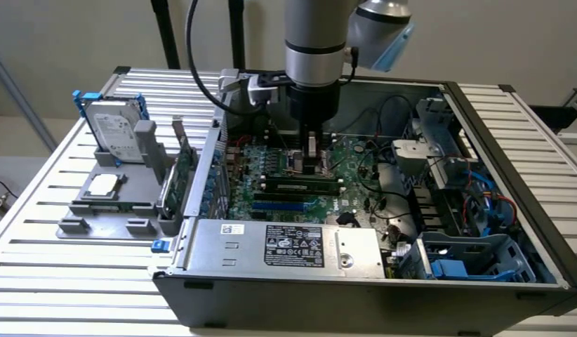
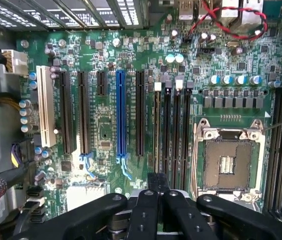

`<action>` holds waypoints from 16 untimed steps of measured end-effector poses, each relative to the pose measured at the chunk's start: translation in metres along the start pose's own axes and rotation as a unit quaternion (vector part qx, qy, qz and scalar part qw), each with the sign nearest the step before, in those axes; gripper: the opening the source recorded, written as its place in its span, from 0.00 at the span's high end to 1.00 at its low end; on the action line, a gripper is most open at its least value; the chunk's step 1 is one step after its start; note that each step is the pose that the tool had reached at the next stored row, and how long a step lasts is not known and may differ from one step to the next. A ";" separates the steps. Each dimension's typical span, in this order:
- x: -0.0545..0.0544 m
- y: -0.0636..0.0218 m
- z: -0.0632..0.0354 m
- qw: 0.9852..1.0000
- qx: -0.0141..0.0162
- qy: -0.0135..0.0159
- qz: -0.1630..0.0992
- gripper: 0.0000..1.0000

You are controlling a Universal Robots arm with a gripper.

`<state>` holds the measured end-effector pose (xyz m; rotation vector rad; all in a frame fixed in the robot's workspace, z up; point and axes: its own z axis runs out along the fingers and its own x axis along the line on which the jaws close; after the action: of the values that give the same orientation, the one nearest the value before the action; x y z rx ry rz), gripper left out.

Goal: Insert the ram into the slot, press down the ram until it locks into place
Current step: 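Insert the ram into the slot, then press down the ram until it locks into place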

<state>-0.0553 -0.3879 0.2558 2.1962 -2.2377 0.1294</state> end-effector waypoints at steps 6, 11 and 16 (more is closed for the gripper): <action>0.000 0.0000 0.0000 1.000 -0.003 0.000 0.000 0.89; 0.000 0.0000 0.0000 1.000 -0.003 0.000 0.000 0.89; 0.000 0.0000 0.0000 1.000 -0.003 0.000 0.000 0.89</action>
<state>-0.0553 -0.3879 0.2558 2.1939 -2.2337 0.1226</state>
